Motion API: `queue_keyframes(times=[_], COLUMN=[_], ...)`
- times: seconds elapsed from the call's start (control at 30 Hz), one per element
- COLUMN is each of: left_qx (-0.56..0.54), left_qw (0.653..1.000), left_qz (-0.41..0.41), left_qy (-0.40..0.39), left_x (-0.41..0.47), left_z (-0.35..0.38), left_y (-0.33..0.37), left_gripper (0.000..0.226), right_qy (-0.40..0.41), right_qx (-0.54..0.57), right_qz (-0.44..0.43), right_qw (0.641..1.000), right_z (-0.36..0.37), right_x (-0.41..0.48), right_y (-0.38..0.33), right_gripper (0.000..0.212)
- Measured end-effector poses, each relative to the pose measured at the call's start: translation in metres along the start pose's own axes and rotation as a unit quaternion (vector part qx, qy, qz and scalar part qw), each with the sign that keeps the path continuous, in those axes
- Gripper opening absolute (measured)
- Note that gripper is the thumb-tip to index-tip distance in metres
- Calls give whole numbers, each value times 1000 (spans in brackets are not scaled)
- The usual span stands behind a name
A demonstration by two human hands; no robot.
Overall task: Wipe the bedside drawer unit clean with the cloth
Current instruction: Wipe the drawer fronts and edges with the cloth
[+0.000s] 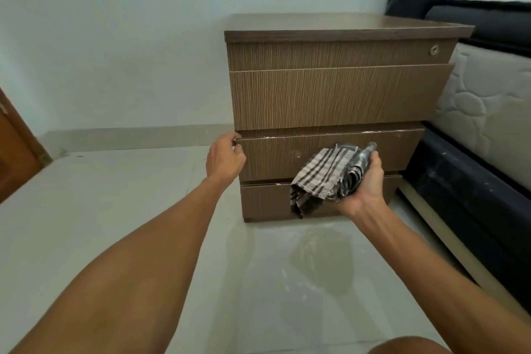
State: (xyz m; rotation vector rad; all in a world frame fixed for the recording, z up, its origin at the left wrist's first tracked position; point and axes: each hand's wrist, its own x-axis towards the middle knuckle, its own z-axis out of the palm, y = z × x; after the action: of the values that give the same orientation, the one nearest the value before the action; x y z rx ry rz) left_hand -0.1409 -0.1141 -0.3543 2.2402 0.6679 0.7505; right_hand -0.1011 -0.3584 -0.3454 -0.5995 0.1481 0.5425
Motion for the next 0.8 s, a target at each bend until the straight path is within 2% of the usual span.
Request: queue_keyframes(times=[0.13,0.27,0.33,0.4,0.47,0.57,0.6,0.7,0.73,0.8], left_qx=[2,10,13,9,1,-12,-16,-5,10,59], left_qw=[1000,1000,999,999,999,1000,1000,1000,1000,997], left_qz=[0,4,2,-5,-15,-14,-13,-6,2,21], left_qy=[12,26,29,33,36,24,17,19,25,36], left_x=[-5,-9,-12,-13,-13,-12,-12,-12,-12,-12], left_z=[-2,-4,-5,-5,-6,-10,-11,-13,-13,-11], left_y=[1,3,4,5,6,9,10,11,12,13], left_gripper=[25,24,24,25,28,34,34,28,27,24], right_qy=[3,17,35,32,1,-91,-114,-119,-113,-104], right_qx=[-36,-114,-220,-338,-437,-557,-609,-755,-778,-796], right_qz=[-31,-142,-200,-253,-295,-328,-346,-421,-439,-462], right_qw=[999,983,954,906,849,758,705,488,436,376], right_z=[17,48,62,72,79,83,82,68,62,53], right_x=[-7,-6,-2,4,12,31,39,64,69,75], right_y=[2,9,20,38,59,85,90,92,89,81], right_gripper=[71,47,42,41,39,34,38,48,48,47])
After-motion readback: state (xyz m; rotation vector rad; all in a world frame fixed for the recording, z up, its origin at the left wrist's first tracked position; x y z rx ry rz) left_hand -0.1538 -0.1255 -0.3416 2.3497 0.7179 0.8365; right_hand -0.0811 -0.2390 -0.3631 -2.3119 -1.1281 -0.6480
